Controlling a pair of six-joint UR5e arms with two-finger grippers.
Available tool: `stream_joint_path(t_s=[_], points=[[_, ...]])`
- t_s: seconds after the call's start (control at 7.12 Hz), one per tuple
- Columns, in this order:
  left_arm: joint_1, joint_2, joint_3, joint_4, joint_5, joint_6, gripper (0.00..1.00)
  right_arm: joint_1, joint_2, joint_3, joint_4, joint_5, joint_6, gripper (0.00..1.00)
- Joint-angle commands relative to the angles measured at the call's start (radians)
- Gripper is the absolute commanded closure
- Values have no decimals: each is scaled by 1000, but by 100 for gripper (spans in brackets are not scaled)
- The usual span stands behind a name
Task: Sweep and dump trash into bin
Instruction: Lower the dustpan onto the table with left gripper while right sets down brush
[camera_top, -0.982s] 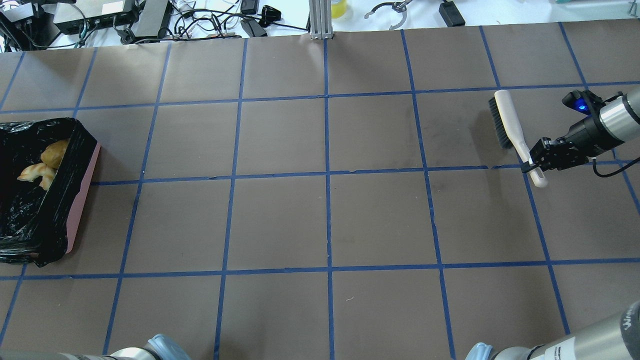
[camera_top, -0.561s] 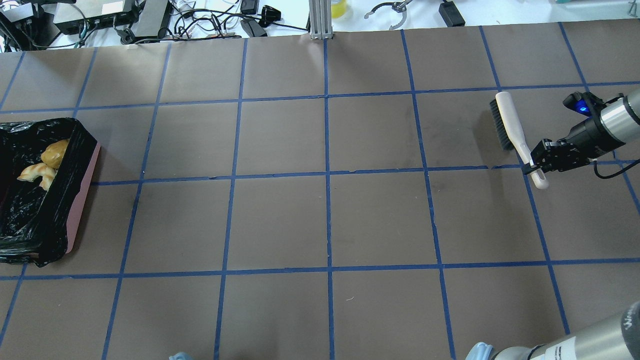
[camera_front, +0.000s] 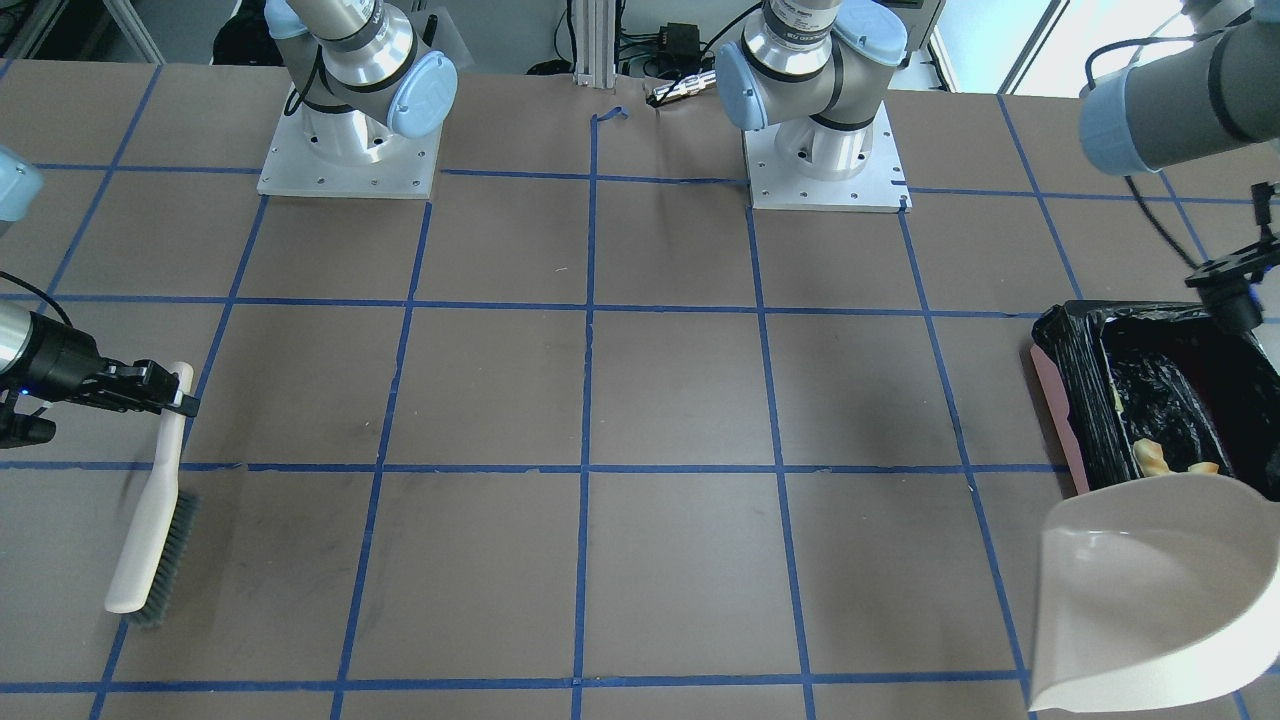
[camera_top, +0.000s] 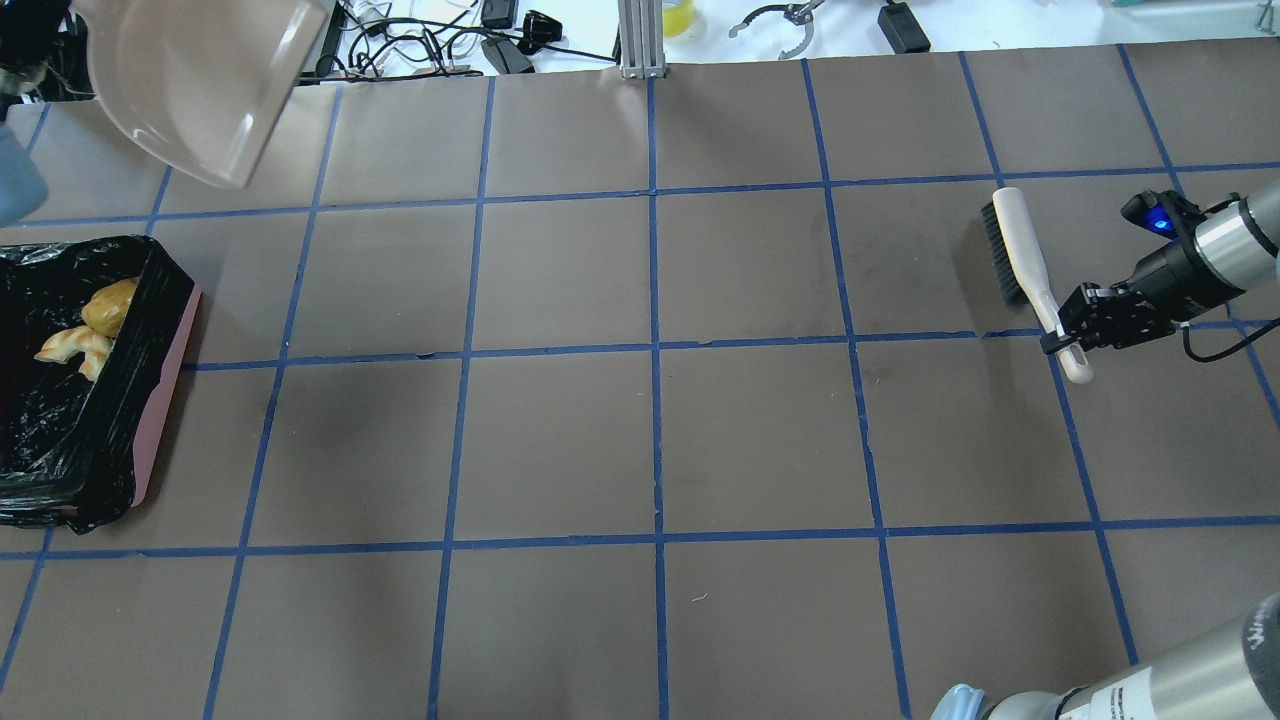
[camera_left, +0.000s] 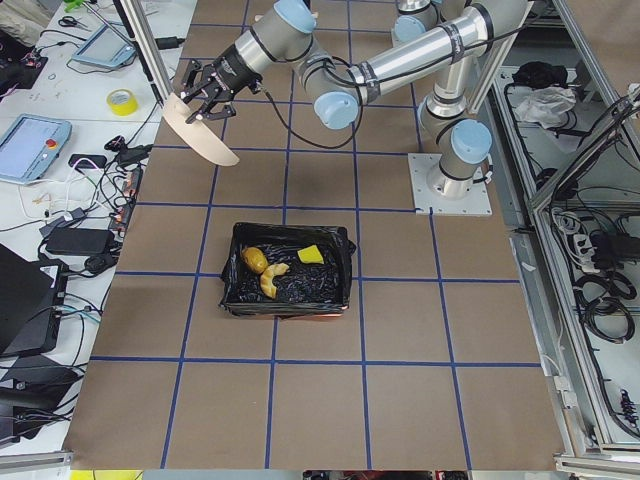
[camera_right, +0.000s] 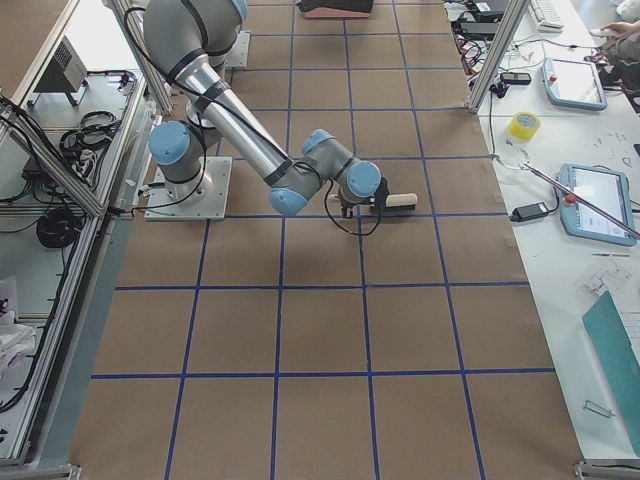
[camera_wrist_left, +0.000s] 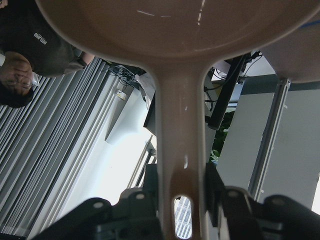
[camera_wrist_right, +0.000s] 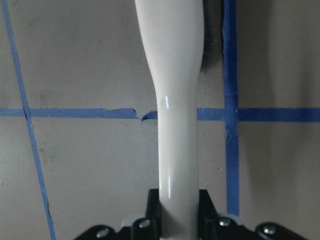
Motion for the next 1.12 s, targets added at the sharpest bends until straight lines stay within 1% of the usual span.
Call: stream_joint_path(t_s=[0.0, 0.14, 0.28, 0.42, 0.56, 0.7, 0.84, 0.98], points=[[-19, -54, -19, -122, -86, -345, 100, 0, 2, 0, -2, -2, -3, 50], [-42, -95, -18, -172, -90, -389, 100, 0, 0, -1, -2, -2, -2, 44], [-62, -125, -12, -325, -136, -446, 100, 0, 0, -3, 0, -2, 0, 36], [-67, -169, -7, -411, -145, -452, 100, 0, -1, -5, 1, -2, 0, 33], [-67, -201, -4, -487, -145, -431, 100, 0, -4, -11, 3, -2, 1, 23], [-67, -231, -1, -528, -147, -445, 100, 0, -11, -23, 3, -5, 1, 5], [-67, -260, -1, -588, -170, -461, 100, 0, -9, -59, 12, -87, 4, 1], [-67, -278, 4, -581, -182, -503, 100, 1, -18, -96, 71, -111, 9, 1]])
